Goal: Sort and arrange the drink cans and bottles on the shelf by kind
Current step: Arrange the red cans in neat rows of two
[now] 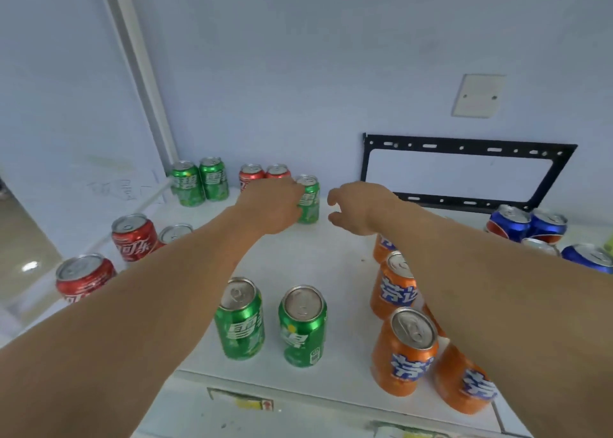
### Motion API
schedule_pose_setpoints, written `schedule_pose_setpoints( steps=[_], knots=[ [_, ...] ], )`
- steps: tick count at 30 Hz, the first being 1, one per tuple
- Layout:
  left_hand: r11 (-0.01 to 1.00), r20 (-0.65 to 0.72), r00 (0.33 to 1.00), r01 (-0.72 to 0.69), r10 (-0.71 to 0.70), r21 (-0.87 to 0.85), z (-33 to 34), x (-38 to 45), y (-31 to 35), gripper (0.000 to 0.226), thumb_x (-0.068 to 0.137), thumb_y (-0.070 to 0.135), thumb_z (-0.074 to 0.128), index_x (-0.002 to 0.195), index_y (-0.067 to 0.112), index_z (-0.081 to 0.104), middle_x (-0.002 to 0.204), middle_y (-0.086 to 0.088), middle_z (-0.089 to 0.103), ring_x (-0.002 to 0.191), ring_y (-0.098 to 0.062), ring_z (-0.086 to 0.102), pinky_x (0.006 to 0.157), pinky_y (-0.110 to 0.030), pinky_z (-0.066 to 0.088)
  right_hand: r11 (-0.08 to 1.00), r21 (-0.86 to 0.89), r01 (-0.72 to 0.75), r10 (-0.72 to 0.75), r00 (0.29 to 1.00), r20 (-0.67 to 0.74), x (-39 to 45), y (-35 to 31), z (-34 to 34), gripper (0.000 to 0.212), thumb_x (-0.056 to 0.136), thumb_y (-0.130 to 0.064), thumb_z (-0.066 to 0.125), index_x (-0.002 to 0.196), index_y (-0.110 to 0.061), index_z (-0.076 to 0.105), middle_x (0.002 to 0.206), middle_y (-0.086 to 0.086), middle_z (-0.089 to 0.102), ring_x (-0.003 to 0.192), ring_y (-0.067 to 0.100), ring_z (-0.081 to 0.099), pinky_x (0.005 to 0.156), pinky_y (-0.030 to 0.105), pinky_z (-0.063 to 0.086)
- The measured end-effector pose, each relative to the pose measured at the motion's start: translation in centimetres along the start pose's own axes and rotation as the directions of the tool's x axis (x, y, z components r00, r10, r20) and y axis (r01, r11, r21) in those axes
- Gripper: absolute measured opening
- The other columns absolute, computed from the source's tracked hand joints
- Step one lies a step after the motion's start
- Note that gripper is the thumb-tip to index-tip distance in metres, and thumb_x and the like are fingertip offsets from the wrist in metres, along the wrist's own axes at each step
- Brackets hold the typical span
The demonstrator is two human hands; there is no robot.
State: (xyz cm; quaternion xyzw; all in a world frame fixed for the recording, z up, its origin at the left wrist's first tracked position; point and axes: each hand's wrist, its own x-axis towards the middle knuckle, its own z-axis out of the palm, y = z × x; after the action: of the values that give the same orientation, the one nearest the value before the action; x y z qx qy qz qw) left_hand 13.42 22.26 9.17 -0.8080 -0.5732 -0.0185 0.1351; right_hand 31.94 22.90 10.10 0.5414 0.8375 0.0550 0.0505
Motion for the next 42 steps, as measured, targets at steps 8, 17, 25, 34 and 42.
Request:
schedule_pose_setpoints(
  steps=[8,17,25,34,42],
  knots=[
    [0.952,0.238,0.967,0.151,-0.087,-0.265,4.3,5.8,-7.6,0.058,0.089,0.042,0.062,0.139,0.017,0.045,0.135,-0.007,0.052,0.116,-0.03,0.056,0.087,-0.038,0.049,0.92,0.331,-0.208,0.196,0.978,0.071,9.2,-2.4,2.1,0.07,0.09,-0.046,0.061,0.149,-0.02,0.032,0.141,0.008,0.047,0.124,0.03,0.05,0.097,0.041,0.045],
    [0.814,0.396,0.918,0.236,-0.009,-0.53,9.2,10.0,-9.2,0.097,0.07,0.04,0.084,0.148,0.017,0.031,0.137,-0.01,0.052,0.117,-0.031,0.056,0.093,-0.04,0.052,0.685,0.614,-0.392,0.347,0.917,0.198,15.1,-2.1,4.6,0.106,0.078,-0.025,0.08,0.156,-0.023,0.009,0.152,0.012,0.028,0.128,0.036,0.046,0.092,0.04,0.048],
    [0.749,0.412,0.911,0.268,0.008,-0.607,9.4,9.5,-9.4,0.093,0.071,0.034,0.084,0.146,0.018,0.031,0.129,-0.009,0.057,0.103,-0.026,0.06,0.085,-0.038,0.057,0.48,0.796,-0.368,0.384,0.904,0.187,14.8,-2.4,6.1,0.077,0.082,-0.021,0.078,0.14,-0.014,0.028,0.116,0.008,0.054,0.096,0.023,0.052,0.076,0.031,0.043],
    [0.62,0.431,0.902,0.33,0.013,-0.711,5.4,3.8,-8.8,0.087,0.06,0.03,0.089,0.134,0.023,0.043,0.119,-0.006,0.058,0.102,-0.028,0.061,0.075,-0.048,0.062,0.363,0.865,-0.345,0.431,0.886,0.172,6.9,-2.5,4.6,0.067,0.079,-0.032,0.08,0.127,-0.011,0.038,0.112,0.009,0.058,0.099,0.024,0.06,0.082,0.038,0.055],
    [0.635,0.37,0.929,0.277,0.015,-0.721,2.5,-1.8,-7.3,0.085,0.068,0.026,0.087,0.138,0.025,0.039,0.12,-0.007,0.058,0.101,-0.028,0.062,0.078,-0.051,0.06,0.423,0.842,-0.336,0.426,0.893,0.143,-0.3,-5.1,3.1,0.064,0.081,-0.034,0.078,0.125,-0.01,0.039,0.113,0.01,0.058,0.099,0.024,0.059,0.08,0.037,0.053]
  ],
)
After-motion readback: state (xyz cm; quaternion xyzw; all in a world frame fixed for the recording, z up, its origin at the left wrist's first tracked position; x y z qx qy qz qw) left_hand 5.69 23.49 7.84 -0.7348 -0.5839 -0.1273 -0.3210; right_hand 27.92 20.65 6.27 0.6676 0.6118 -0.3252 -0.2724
